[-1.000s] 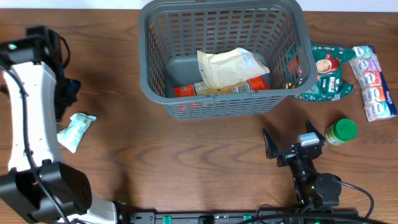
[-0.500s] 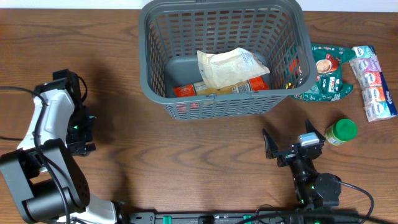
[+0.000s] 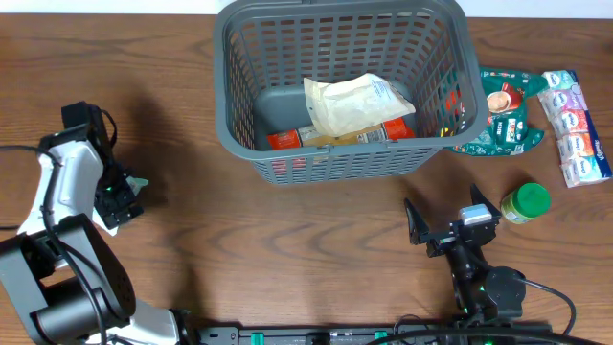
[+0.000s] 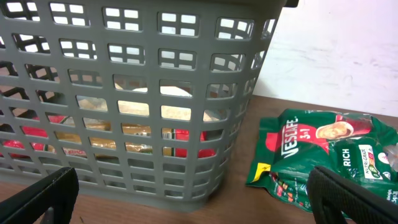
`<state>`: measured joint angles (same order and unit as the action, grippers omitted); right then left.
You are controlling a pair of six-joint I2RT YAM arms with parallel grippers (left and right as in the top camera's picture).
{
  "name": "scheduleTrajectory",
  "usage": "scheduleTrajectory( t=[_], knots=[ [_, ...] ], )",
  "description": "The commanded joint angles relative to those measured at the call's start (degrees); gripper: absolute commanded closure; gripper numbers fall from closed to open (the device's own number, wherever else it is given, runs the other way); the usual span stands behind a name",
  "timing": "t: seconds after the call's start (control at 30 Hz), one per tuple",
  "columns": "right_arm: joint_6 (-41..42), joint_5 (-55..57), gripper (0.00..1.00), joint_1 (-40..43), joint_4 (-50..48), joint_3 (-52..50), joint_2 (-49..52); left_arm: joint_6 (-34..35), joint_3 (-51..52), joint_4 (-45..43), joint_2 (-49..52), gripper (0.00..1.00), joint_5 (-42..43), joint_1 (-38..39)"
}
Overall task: Pack container
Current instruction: 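Move the left gripper down to the light-blue packet, then grasp the light-blue packet with the left gripper and lift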
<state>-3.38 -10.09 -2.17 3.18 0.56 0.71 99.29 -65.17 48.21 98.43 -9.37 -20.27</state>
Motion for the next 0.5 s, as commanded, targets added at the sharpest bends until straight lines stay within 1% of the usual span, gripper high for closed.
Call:
scheduleTrajectory(
  t=[0.0,0.2,0.47],
  knots=[
    [0.5,0.0,0.01,-0.5,0.0,-0.2,-0.3,2.2,0.2,-0.6,0.1,0.01,-0.8,-1.6],
    [0.5,0.0,0.01,-0.5,0.1,-0.2,-0.3,2.2,0.2,-1.0,0.9,0.01,-0.8,-2.7],
    [0.5,0.0,0.01,-0.5,0.0,-0.2,-0.3,2.1,0.3,-0.8,5.4,0.01,-0.7,-2.7]
  ],
)
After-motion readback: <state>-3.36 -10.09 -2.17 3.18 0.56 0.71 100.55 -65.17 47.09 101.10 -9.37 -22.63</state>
